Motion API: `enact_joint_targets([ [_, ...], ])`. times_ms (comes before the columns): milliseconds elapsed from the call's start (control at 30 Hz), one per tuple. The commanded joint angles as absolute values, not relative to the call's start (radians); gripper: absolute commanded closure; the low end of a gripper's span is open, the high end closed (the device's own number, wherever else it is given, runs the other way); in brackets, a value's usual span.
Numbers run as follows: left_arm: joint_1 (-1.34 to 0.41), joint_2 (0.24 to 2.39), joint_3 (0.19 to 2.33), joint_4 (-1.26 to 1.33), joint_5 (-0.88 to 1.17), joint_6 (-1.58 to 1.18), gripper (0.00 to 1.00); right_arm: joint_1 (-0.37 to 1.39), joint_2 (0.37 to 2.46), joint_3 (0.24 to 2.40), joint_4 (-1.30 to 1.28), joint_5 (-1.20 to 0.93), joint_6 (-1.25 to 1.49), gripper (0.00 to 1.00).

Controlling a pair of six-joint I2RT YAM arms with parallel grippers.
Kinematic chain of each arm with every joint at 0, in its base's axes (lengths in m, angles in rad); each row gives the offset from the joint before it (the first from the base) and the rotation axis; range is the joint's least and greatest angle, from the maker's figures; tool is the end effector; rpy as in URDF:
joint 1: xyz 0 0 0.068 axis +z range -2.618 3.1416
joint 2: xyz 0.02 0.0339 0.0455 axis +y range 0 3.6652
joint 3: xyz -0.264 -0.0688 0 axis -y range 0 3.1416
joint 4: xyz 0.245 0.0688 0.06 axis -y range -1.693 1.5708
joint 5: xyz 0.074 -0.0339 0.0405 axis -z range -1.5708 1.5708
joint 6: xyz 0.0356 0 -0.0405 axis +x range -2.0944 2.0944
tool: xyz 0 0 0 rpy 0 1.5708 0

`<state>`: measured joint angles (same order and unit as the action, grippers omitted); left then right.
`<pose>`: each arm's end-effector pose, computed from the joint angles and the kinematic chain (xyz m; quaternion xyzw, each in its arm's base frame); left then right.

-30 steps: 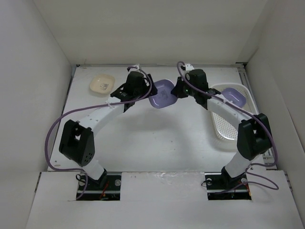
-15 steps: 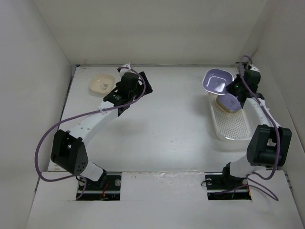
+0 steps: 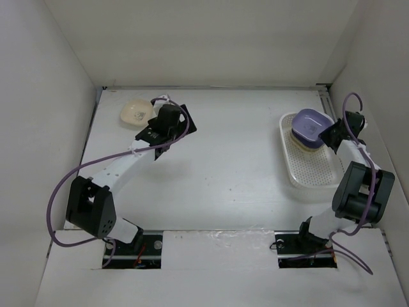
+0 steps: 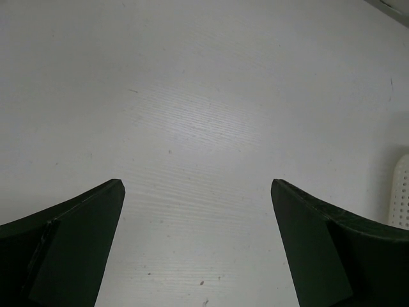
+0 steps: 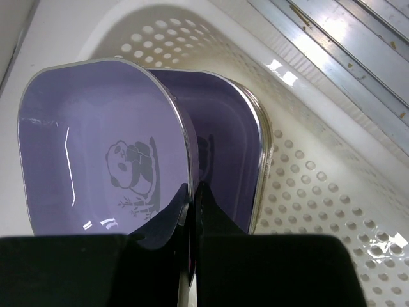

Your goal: Place the plates into the plastic bin on the countertop

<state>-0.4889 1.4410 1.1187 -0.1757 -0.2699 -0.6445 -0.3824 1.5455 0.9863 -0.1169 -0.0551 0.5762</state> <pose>0.2979 -0.1477 0.3028 -0.1347 0.8438 -0.1743 0.4893 0.3146 -0.1244 0.2298 0.4050 0.8052 0.0666 0.4280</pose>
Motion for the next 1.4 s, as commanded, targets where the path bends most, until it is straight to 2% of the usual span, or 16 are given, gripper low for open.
enact_joint_targets([
  [0, -0.489, 1.391, 1.098, -0.144, -0.282, -0.637, 0.0, -0.387, 1.502, 0.986, -0.04, -0.023, 0.617, 0.97],
  [33, -0.489, 1.391, 1.089, -0.144, -0.282, -0.647, 0.0, -0.387, 1.502, 0.986, -0.04, -0.014, 0.629, 0.96],
  [100, -0.489, 1.391, 1.089, -0.144, -0.282, -0.647, 0.0, -0.387, 1.493, 0.977, -0.04, -0.014, 0.629, 0.69],
  [167, -0.489, 1.391, 1.089, -0.144, -0.282, -0.657, 0.0, -0.387, 1.455, 0.967, -0.04, 0.0, 0.638, 0.29],
  [267, -0.457, 1.4, 1.11, -0.166, -0.296, -0.698, 0.0, -0.371, 1.398, 0.947, -0.04, 0.029, 0.638, 0.15],
  [300, -0.433, 1.416, 1.111, -0.193, -0.296, -0.719, 0.0, -0.371, 1.355, 0.946, -0.04, 0.029, 0.638, 0.05],
  [367, -0.365, 1.426, 1.111, -0.204, -0.217, -0.788, 0.0, -0.341, 1.313, 0.937, -0.04, 0.043, 0.638, 0.0],
  [533, -0.189, 1.416, 1.045, -0.129, -0.193, -0.9, 0.0, -0.203, 1.201, 0.939, -0.04, 0.106, 0.569, 0.0],
  [733, -0.017, 1.503, 1.045, -0.121, -0.258, -1.012, 0.0, -0.055, 1.192, 0.988, -0.04, 0.061, 0.505, 0.0],
  [933, 0.028, 1.629, 1.098, -0.035, -0.359, -1.071, 0.0, 0.0, 1.232, 0.963, 0.029, 0.003, 0.492, 0.0],
  [1100, 0.095, 1.836, 1.21, 0.002, -0.301, -1.092, 0.0, 0.009, 1.252, 0.954, 0.049, -0.038, 0.512, 0.0],
  [1300, 0.104, 1.959, 1.249, 0.098, -0.253, -1.092, 0.0, 0.043, 1.261, 0.945, 0.078, -0.026, 0.512, 0.0],
  [1367, 0.104, 2.003, 1.3, 0.03, -0.253, -1.097, 0.0, 0.043, 1.281, 0.945, 0.078, -0.026, 0.512, 0.0],
])
